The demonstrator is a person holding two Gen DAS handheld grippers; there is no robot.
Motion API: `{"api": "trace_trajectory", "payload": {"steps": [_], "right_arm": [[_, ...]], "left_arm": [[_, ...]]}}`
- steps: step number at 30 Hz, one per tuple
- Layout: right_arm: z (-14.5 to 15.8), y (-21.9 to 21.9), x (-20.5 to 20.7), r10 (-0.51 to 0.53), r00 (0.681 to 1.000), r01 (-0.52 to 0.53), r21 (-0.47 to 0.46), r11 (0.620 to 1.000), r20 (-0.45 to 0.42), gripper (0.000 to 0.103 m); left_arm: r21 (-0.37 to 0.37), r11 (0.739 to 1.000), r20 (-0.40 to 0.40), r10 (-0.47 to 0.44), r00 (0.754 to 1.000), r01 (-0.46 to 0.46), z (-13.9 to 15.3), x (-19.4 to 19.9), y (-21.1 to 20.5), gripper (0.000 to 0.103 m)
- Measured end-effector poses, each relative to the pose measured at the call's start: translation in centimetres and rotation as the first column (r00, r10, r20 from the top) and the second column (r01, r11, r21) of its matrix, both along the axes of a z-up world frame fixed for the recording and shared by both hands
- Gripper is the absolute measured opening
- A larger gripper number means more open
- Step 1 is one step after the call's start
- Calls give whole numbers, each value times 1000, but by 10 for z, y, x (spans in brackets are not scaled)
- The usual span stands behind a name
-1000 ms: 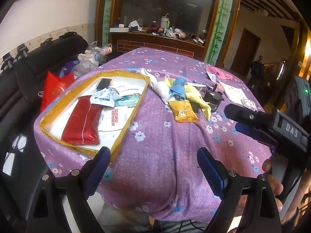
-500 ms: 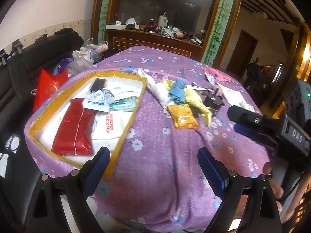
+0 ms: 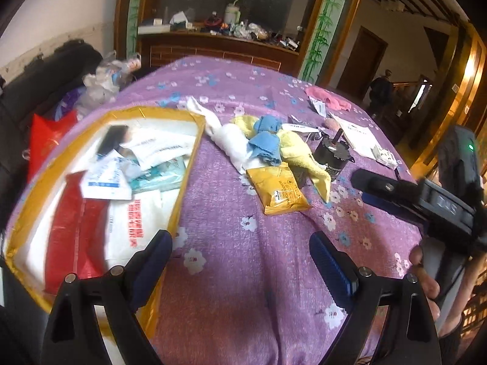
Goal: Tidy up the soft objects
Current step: 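Grasp the yellow cracker packet with the left gripper while the right grasps the blue cloth, then place the yellow packet and blue cloth into the foam box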
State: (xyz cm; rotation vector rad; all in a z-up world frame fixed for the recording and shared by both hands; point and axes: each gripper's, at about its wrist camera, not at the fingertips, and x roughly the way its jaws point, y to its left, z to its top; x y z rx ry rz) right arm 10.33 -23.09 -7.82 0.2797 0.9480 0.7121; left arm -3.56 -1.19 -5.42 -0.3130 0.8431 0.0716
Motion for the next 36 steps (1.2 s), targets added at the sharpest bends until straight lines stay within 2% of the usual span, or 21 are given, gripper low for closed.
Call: {"api": "trace_trajectory", "payload": {"steps": [3, 7, 9, 12, 13, 14, 15, 16, 17, 19, 20, 21, 22, 24, 25, 26, 28, 30, 32, 36], "right_arm": [[6, 19, 20, 21, 1000, -21, -38, 999, 3, 77], [22, 47, 38, 75, 996, -71, -84, 994, 47, 73], [26, 50, 45, 76, 996, -72, -71, 995, 45, 71], [25, 54, 47, 78, 996, -75, -66, 995, 39, 70], [24, 57, 48, 86, 996, -83, -73, 994, 36, 69], [23, 60, 49, 89, 996, -86, -81, 993, 33, 66], [22, 65, 51, 94, 995, -91, -94, 991, 27, 63], [22, 68, 53, 100, 995, -97, -99, 990, 24, 63], [23, 73, 56, 106, 994, -104, -101, 990, 24, 63], [24, 80, 59, 116, 993, -113, -106, 988, 28, 63], [23, 85, 62, 121, 992, -118, -108, 987, 27, 63], [21, 90, 66, 127, 992, -125, -109, 986, 19, 63], [17, 97, 72, 134, 991, -133, -115, 984, 2, 63], [5, 114, 85, 132, 990, -137, -142, 980, -42, 60], [0, 121, 88, 131, 990, -138, -163, 977, -55, 58], [-6, 130, 90, 108, 992, -119, -225, 967, -60, 57], [-15, 142, 92, 66, 996, -78, -301, 950, -53, 47], [-20, 146, 90, 16, 999, -27, -352, 936, -34, 27], [-19, 142, 84, -11, 1000, 7, -360, 933, -9, 24], [-5, 127, 63, -44, 998, 54, -307, 950, 38, 22]], "left_arm": [[-48, 999, -29, -19, 999, 18, -6, 19, 0, 94], [-83, 996, -54, -35, 998, 30, -14, 60, -10, 94], [-83, 996, -76, -43, 996, 37, -23, 85, -17, 91], [-83, 996, -136, -43, 990, 32, -42, 115, -26, 79], [-70, 997, -159, -37, 987, 27, -48, 120, -27, 65], [-75, 997, -178, -26, 984, 13, -55, 126, -27, 64], [-95, 995, -169, -10, 985, -6, -56, 126, -25, 58], [-117, 993, -162, 3, 987, -23, -55, 122, -22, 43], [-121, 992, -157, 9, 988, -29, -52, 117, -19, 42], [-116, 993, -99, 26, 995, -37, -47, 99, -10, 41], [-128, 991, -97, 35, 995, -48, -48, 93, -5, 41], [-158, 985, -108, 45, 993, -61, -49, 86, 1, 41], [-235, 970, -104, 41, 994, -64, -49, 76, 11, 41], [-292, 956, -67, 19, 998, -38, -44, 61, 18, 41], [-287, 957, -55, 24, 998, -39, -39, 54, 19, 41], [-269, 963, -34, 20, 999, -28, -33, 46, 18, 41], [-250, 968, -5, 12, 1000, -13, -25, 36, 21, 41], [-266, 964, -7, 26, 1000, -27, -20, 28, 31, 41], [-312, 950, -1, 23, 1000, -22, -18, 21, 44, 41], [-341, 938, 27, 75, 997, -62, -10, 0, 75, 41]]}}
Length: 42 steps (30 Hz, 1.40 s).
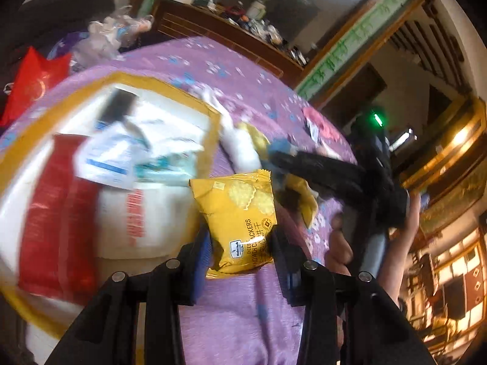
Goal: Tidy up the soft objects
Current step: 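Place the yellow packet and blue cloth into the foam box, then grasp the yellow cloth with the left gripper while the right reaches toward the motor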
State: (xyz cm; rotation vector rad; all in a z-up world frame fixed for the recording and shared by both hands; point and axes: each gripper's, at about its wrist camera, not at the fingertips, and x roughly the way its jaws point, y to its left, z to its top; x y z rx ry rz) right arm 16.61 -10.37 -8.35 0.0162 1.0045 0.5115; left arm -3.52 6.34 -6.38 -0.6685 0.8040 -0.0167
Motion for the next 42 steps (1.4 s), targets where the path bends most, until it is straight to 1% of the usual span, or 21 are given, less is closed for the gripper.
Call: {"api": "trace_trajectory", "payload": {"steps": [3, 4, 7, 9, 11, 13, 15, 17, 19, 23, 25, 29, 32, 35, 38, 39, 40, 42], "right_arm": [[21, 1, -17, -11, 998, 8, 47, 999, 60, 22], [31, 10, -26, 7, 996, -12, 60, 998, 84, 22], [55, 40, -50, 98, 984, -115, 110, 987, 149, 22], [65, 65, -63, 165, 973, -189, 141, 972, 164, 22], [65, 95, -67, 229, 964, -249, 157, 956, 139, 22], [56, 122, -68, 281, 955, -293, 171, 941, 93, 22], [45, 138, -65, 306, 951, -310, 163, 937, 51, 22], [32, 146, -58, 303, 953, -298, 167, 940, -5, 22], [24, 146, -55, 279, 960, -271, 174, 947, -25, 22], [19, 135, -60, 260, 965, -249, 209, 946, -24, 22], [19, 136, -61, 259, 966, -250, 211, 945, -16, 22], [21, 139, -55, 274, 962, -268, 191, 944, -7, 22], [25, 133, -55, 285, 959, -275, 225, 935, -10, 23], [33, 120, -63, 305, 952, -300, 250, 921, 19, 23], [39, 104, -67, 311, 949, -315, 251, 915, 56, 23], [39, 99, -66, 316, 947, -319, 261, 911, 55, 23], [36, 95, -63, 325, 945, -322, 280, 904, 39, 23], [30, 90, -58, 323, 946, -314, 294, 903, 17, 23]], "left_arm": [[-48, 999, 44, 26, 999, -24, 8, -21, 25, 41], [-46, 998, 56, 44, 997, -42, 13, -30, 34, 41], [-10, 993, 73, 114, 991, -113, 20, -48, 61, 41], [0, 988, 74, 153, 985, -153, 22, -56, 77, 41], [4, 983, 80, 184, 980, -185, 22, -65, 95, 41], [32, 980, 78, 194, 978, -197, 23, -69, 106, 41], [39, 977, 66, 209, 976, -211, 19, -69, 113, 41], [34, 977, 40, 210, 977, -211, 13, -66, 120, 41], [57, 979, 10, 195, 981, -196, 7, -56, 123, 41], [120, 978, -27, 176, 984, -171, 3, -38, 124, 41], [117, 977, -35, 183, 982, -178, 1, -33, 124, 41], [111, 974, -24, 202, 979, -199, -4, -37, 122, 41], [81, 972, -4, 221, 975, -220, -6, -42, 120, 41], [62, 971, 3, 233, 972, -233, -6, -43, 116, 41], [74, 969, -4, 236, 972, -235, -3, -40, 109, 41], [86, 969, -2, 231, 973, -230, -1, -38, 106, 41], [115, 966, -8, 233, 973, -230, 0, -33, 102, 41], [131, 965, -17, 232, 972, -228, 2, -26, 98, 41]]}}
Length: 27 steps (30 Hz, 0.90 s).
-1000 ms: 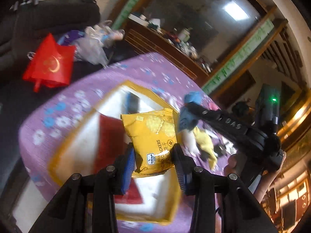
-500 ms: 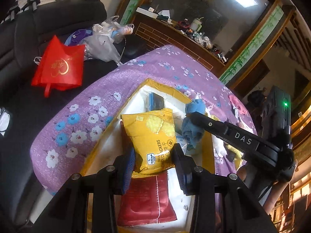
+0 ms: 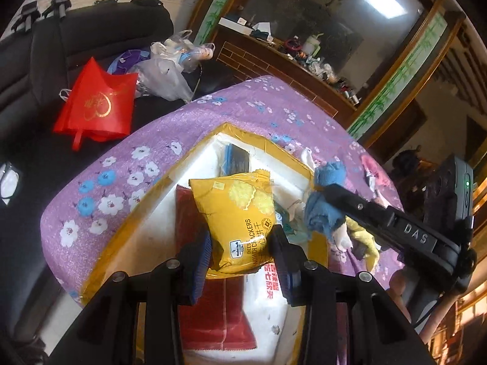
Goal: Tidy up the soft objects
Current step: 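Grasp the yellow cloth with the left gripper while the right reaches toward the motor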
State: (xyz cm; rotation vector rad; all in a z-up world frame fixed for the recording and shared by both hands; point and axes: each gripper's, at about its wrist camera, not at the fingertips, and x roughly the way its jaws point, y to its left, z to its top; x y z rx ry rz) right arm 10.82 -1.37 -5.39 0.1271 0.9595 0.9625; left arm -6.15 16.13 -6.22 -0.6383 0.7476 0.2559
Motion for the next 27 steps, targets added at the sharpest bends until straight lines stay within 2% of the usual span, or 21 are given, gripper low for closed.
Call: {"api": "trace_trajectory", "payload": {"steps": [4, 5, 7, 9, 11, 13, 14, 15, 19, 22, 25, 27], "right_arm": [[-13, 1, 9, 17, 998, -15, 28, 999, -67, 23], [-16, 4, 8, 19, 998, -17, 23, 1000, -59, 23], [-21, 11, 5, -14, 1000, 14, -28, 1000, 15, 25], [-29, 14, 5, -22, 999, 24, -40, 999, 42, 29], [-34, 10, 9, -19, 1000, 19, 5, 1000, -24, 37], [-24, -3, 8, -8, 999, 12, 84, 996, -40, 47], [-17, -9, 5, -14, 1000, 15, 97, 995, -18, 60], [-6, -19, -1, -24, 999, 22, 106, 994, 20, 67], [10, -56, -19, -8, 996, -2, 105, 994, 91, 72], [14, -96, -17, -63, 992, 52, 98, 994, 108, 72], [22, -127, 0, -127, 981, 119, 57, 991, 148, 72], [32, -150, 19, -176, 975, 167, 76, 983, 134, 72]], "left_arm": [[76, 997, -33, -18, 999, 21, 2, 11, -12, 41], [116, 993, -66, -2, 998, 9, -3, 16, -14, 41], [155, 988, -101, 29, 994, -13, -11, 21, -14, 42], [161, 987, -104, 6, 995, 11, -16, 23, -15, 54], [156, 988, -115, -1, 993, 19, -17, 21, -16, 72], [168, 986, -95, 9, 995, 8, -13, 16, -19, 82], [187, 982, -92, 27, 995, -10, -9, 12, -23, 85], [198, 980, -84, 38, 996, -21, -5, 10, -27, 86], [223, 975, 0, 23, 1000, -23, 20, 0, -56, 89], [230, 973, 58, -21, 998, 7, 34, 2, -80, 93], [202, 975, 55, -102, 993, 89, 41, 22, -102, 94], [167, 977, 53, -146, 988, 135, 44, 36, -111, 94]]}}
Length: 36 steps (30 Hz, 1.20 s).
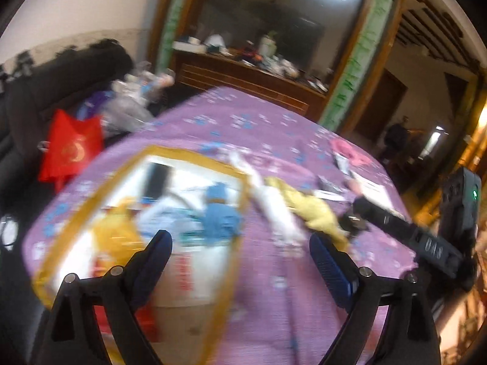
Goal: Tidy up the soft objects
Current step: 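Grasp the yellow cloth with the left gripper while the right reaches toward the motor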
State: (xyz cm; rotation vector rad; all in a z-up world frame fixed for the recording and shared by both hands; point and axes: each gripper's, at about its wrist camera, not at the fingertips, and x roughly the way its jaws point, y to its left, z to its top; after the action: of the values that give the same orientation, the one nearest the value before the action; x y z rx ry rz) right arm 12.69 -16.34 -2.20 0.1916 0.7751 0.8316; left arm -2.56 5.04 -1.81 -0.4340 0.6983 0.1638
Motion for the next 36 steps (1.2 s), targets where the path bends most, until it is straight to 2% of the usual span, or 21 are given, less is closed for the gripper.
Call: {"api": "trace_trajectory", "payload": {"steps": [3, 6, 9, 13, 17, 21, 22, 23, 24, 25, 29, 32, 36], "right_arm": [[13, -26, 28, -35, 998, 37, 39, 999, -51, 72], [21, -45, 63, -68, 995, 70, 27, 997, -76, 72], [2, -55, 96, -93, 989, 93, -5, 996, -115, 72], [-32, -68, 115, -119, 977, 124, 18, 992, -178, 72], [-42, -78, 119, -148, 968, 157, 31, 987, -204, 72], [-41, -81, 118, -150, 966, 163, 47, 985, -210, 72], [-41, -81, 116, -150, 967, 162, 43, 986, -205, 72], [-41, -81, 116, -154, 967, 165, 40, 986, -202, 72], [-41, -81, 115, -156, 968, 166, 36, 986, -199, 72], [-40, -81, 115, -153, 968, 163, 35, 986, -199, 72], [-41, -86, 117, -159, 965, 173, 52, 984, -209, 72], [-46, -89, 122, -170, 950, 192, 62, 979, -263, 72], [-43, -80, 132, -180, 944, 185, -8, 983, -277, 72]], "left_arm": [[-38, 998, -48, -52, 998, 50, 1, 30, -17, 94], [-64, 992, -100, -112, 989, 106, -6, 63, -30, 94], [-90, 987, -142, -148, 979, 136, -16, 93, -44, 94], [-157, 978, -199, -166, 966, 136, -37, 135, -58, 92], [-176, 977, -280, -168, 945, 121, -61, 181, -77, 79], [-185, 972, -328, -197, 924, 141, -79, 208, -97, 66], [-184, 973, -340, -193, 920, 136, -84, 212, -100, 51], [-189, 973, -366, -193, 910, 130, -90, 214, -101, 40], [-211, 970, -374, -194, 907, 120, -94, 214, -99, 39], [-225, 968, -358, -188, 914, 111, -92, 208, -96, 35], [-231, 966, -274, -182, 944, 119, -70, 171, -84, 33], [-276, 951, -209, -199, 957, 137, -56, 138, -70, 33], [-304, 940, -150, -204, 967, 151, -45, 99, -49, 33]]}}
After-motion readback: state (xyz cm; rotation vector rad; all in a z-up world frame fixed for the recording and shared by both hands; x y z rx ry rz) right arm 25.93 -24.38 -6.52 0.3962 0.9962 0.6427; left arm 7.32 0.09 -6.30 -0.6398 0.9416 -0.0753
